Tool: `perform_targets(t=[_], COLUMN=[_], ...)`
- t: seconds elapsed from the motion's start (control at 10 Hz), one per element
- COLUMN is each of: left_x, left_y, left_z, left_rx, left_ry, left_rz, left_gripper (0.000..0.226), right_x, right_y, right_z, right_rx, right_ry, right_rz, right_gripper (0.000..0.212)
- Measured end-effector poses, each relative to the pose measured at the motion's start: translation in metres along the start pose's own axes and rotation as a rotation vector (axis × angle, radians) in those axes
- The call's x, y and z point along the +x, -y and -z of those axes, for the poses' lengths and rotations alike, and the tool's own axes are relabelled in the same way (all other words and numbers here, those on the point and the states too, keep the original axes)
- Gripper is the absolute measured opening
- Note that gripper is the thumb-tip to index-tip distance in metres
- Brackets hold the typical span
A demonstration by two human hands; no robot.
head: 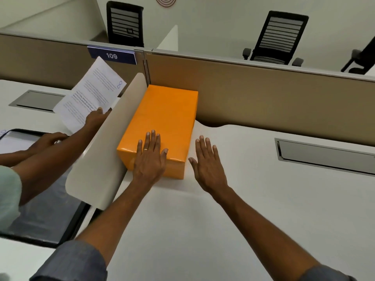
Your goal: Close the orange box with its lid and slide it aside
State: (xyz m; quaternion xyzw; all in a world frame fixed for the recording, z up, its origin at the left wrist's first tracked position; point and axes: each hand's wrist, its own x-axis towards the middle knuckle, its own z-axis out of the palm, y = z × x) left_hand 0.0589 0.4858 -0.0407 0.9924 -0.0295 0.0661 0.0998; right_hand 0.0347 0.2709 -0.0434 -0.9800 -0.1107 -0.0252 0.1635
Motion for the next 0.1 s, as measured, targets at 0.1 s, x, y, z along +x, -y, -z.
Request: perform_targets(t=[0.1], left_x=[-0.0211], left_y=[-0.0284], left_z=[0.0001], left_rx=[0.049], left_ry=[-0.018], left_rz=[-0.114], left_gripper=[0.07], right_x=[-0.0295], right_y=[-0.0261], right_z=[0.0108], right_rx=[-0.008], right_ry=[-0.006], right_rz=[-0.06], right_gripper=[0.069])
